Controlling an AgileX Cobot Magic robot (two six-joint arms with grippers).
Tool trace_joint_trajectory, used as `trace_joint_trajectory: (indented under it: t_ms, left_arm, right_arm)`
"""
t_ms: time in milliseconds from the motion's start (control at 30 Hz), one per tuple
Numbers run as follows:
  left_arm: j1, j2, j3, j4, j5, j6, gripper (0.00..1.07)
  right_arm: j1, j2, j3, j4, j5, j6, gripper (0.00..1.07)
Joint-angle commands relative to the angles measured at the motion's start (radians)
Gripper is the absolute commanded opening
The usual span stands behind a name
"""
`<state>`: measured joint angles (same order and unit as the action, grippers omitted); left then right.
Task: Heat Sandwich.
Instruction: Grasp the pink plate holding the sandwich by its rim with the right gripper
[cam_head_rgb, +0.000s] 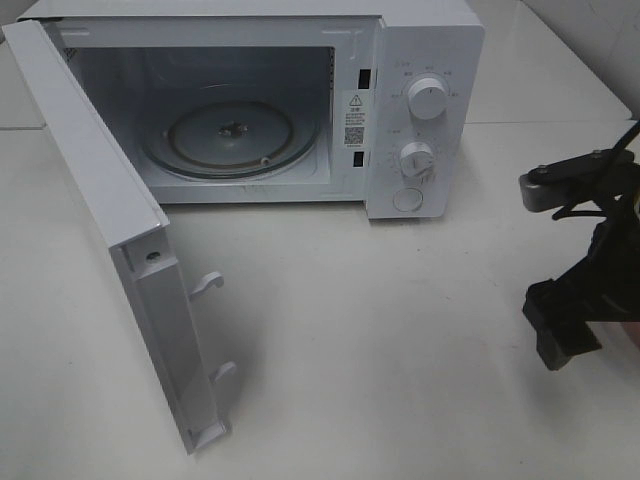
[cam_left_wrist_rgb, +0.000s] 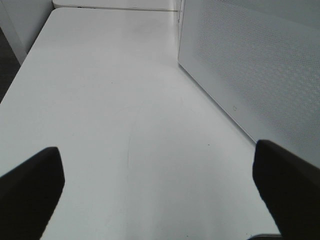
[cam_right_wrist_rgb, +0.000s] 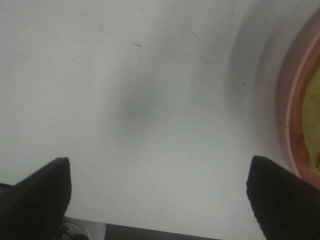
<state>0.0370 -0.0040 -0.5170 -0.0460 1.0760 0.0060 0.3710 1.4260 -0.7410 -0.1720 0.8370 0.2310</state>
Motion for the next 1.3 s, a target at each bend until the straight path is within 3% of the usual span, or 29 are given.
trace_joint_trajectory:
  t_ms: [33, 700, 1300]
  left_arm:
    - [0.0, -0.019, 0.0, -0.004, -0.01, -0.006, 0.98]
    - [0.0, -0.019, 0.0, -0.004, -0.01, -0.006, 0.98]
    - [0.0, -0.019, 0.0, -0.004, -0.01, -0.006, 0.98]
  right_arm:
    - [-0.06, -0.005, -0.015, -0.026, 0.024, -0.005, 0.9]
    - [-0.337, 0.001, -0.04, 0.0, -0.069, -0.14, 0.9]
    - [-0.358, 0.221, -0.04, 0.022, -0.213, -0.15, 0.87]
